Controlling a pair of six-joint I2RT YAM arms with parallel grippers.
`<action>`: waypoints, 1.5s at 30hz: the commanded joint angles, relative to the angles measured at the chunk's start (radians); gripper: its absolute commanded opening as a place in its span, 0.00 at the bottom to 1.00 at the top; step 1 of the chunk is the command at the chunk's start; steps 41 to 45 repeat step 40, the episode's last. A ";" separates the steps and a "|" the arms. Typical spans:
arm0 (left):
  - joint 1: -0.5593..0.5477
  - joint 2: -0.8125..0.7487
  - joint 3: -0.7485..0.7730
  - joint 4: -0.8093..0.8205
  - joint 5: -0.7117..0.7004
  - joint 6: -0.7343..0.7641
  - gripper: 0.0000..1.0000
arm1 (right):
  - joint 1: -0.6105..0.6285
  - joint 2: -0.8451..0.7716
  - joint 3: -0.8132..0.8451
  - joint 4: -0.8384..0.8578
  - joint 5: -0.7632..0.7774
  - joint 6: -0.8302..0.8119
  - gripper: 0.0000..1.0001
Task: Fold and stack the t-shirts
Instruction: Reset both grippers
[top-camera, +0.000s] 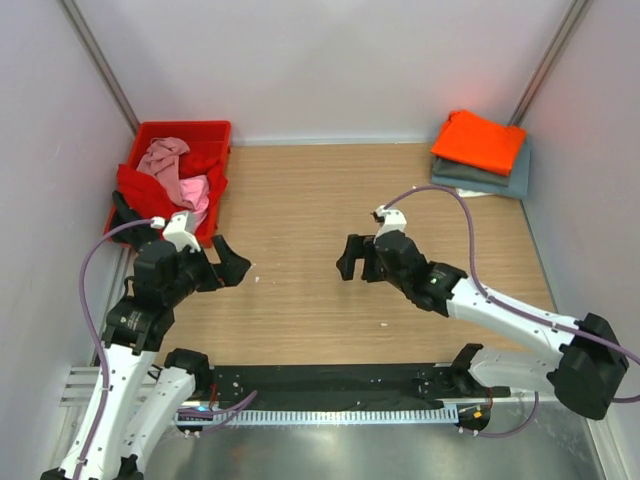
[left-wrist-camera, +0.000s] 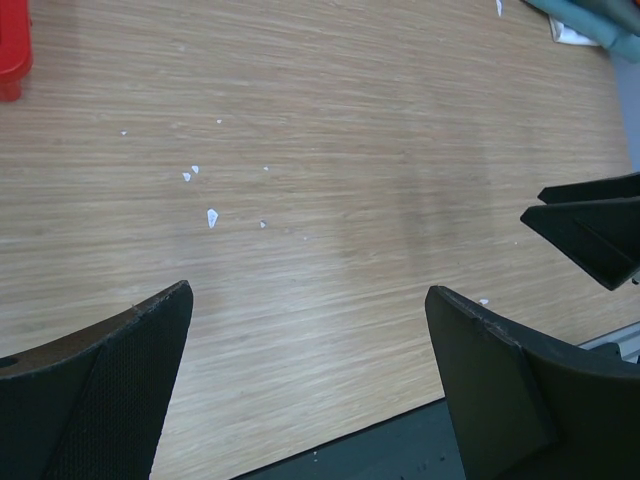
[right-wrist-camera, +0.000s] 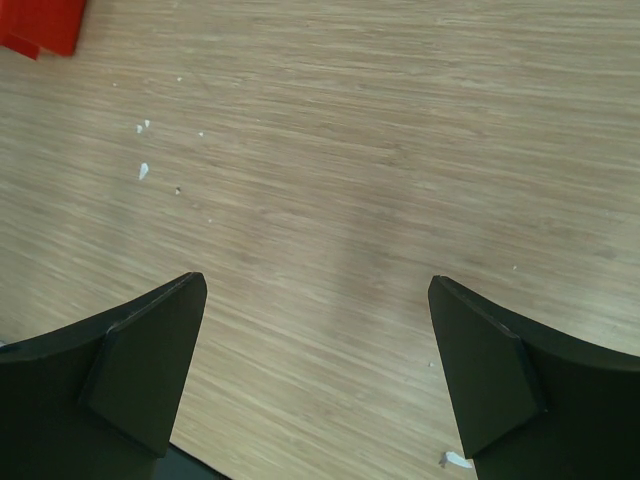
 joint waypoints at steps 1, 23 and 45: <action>0.006 -0.001 0.002 0.049 0.021 -0.005 1.00 | 0.005 -0.066 -0.036 0.056 0.026 0.113 1.00; -0.004 -0.076 0.096 0.015 -0.173 -0.058 1.00 | 0.007 -0.399 -0.280 0.617 -0.285 0.219 1.00; -0.004 -0.180 0.027 -0.011 -0.491 -0.084 1.00 | 0.007 -0.275 -0.335 0.815 -0.330 0.391 1.00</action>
